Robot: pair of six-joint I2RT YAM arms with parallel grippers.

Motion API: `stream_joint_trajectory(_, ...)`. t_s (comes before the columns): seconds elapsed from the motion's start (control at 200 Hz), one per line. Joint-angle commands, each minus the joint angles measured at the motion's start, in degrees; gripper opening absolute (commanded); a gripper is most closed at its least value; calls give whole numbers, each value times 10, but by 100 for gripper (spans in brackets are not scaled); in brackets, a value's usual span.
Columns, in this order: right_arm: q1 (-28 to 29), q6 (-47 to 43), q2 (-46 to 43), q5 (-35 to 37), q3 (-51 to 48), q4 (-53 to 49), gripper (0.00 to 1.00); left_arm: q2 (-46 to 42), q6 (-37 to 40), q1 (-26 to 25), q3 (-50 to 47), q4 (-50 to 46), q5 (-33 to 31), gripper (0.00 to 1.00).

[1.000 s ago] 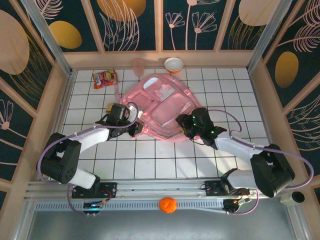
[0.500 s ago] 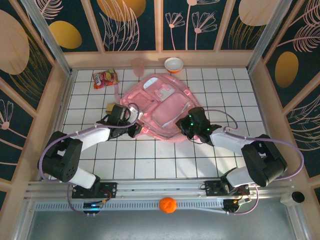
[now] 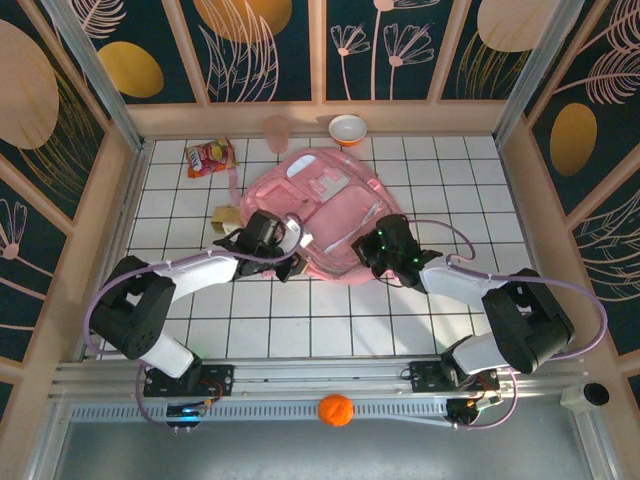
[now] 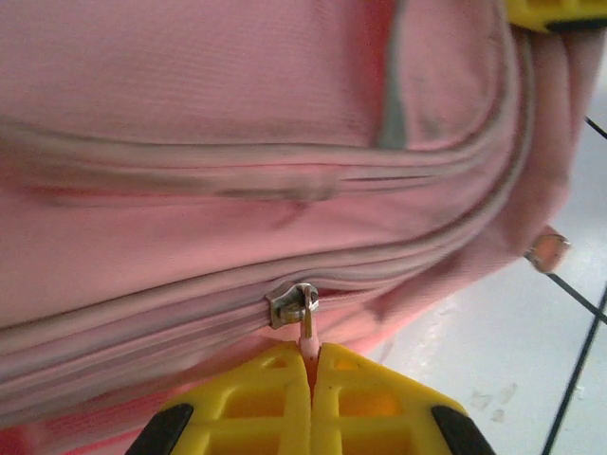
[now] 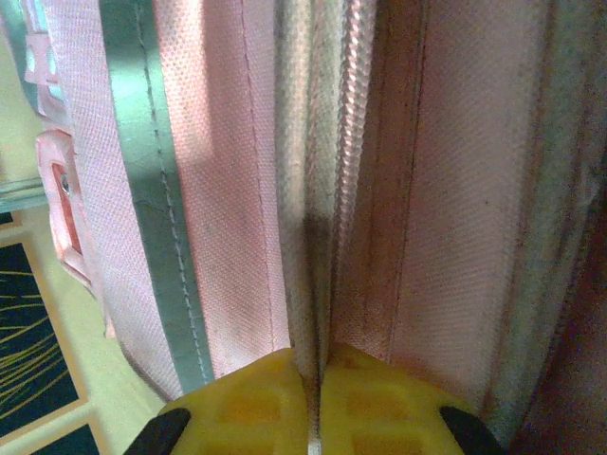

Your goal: Pack books, pencil case, and school supplies into a backpack

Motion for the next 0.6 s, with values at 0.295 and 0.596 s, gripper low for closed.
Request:
stream_joint_trajectory(0.295,25,28,-8,14,1,65,6,68,-39,-117,90,54,55,3)
stream_joint_trajectory(0.596,1,-42,-59,8,7,-32,10,-40,63,-116,59,27,19,69)
